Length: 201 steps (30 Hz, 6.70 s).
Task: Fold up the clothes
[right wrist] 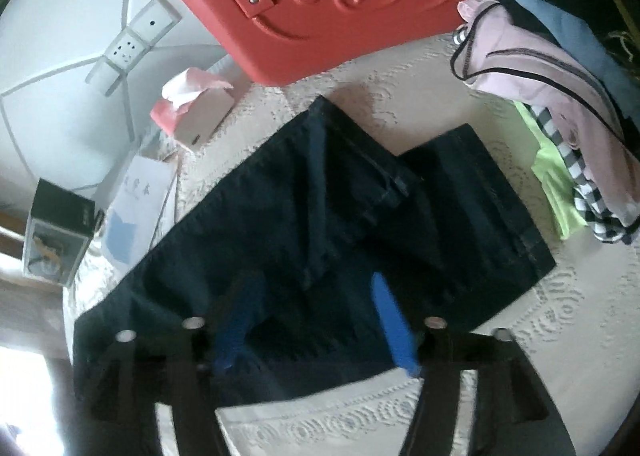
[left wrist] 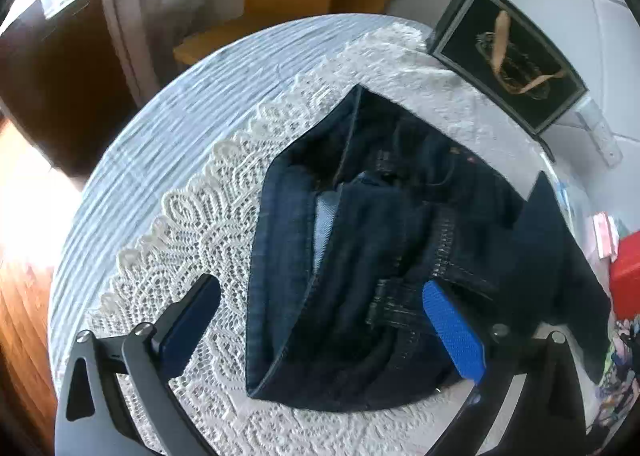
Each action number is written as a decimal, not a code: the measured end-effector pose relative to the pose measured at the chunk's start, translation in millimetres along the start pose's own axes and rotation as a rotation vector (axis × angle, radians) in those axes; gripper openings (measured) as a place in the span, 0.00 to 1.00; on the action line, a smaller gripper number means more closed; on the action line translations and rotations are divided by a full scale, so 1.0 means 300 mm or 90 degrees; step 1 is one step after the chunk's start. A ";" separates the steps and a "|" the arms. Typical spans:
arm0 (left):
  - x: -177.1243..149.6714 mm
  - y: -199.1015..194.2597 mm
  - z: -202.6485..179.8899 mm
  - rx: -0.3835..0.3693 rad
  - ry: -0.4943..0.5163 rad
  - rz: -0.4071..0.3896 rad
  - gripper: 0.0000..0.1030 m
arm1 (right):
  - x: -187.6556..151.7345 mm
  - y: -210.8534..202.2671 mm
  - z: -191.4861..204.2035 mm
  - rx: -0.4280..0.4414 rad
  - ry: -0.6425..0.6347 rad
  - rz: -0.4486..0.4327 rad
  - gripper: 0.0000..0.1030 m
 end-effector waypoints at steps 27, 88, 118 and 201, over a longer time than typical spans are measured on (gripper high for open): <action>0.096 -0.162 0.039 0.032 0.100 0.008 0.07 | -0.093 -0.562 0.120 0.015 -0.083 -0.277 0.05; -0.381 -0.126 0.230 0.116 0.030 0.069 0.20 | -0.653 -0.587 -0.849 -0.007 0.078 -0.096 0.06; -0.125 0.090 -0.037 0.038 0.189 0.187 0.76 | -0.504 -0.418 -0.873 -0.138 0.091 -0.011 0.40; -0.258 -0.244 0.259 -0.004 0.092 0.064 0.37 | -0.636 -0.582 -0.860 -0.034 -0.155 -0.016 0.32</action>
Point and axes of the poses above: each gripper's, at about its wrist camera, not at the fingertips, and y roughly the way its jaws point, z to its left, x to its top, the point moved 3 cm from there along y, roughly the way its jaws point, and after that the axes turned 11 degrees about y, right-handed, at the moved point
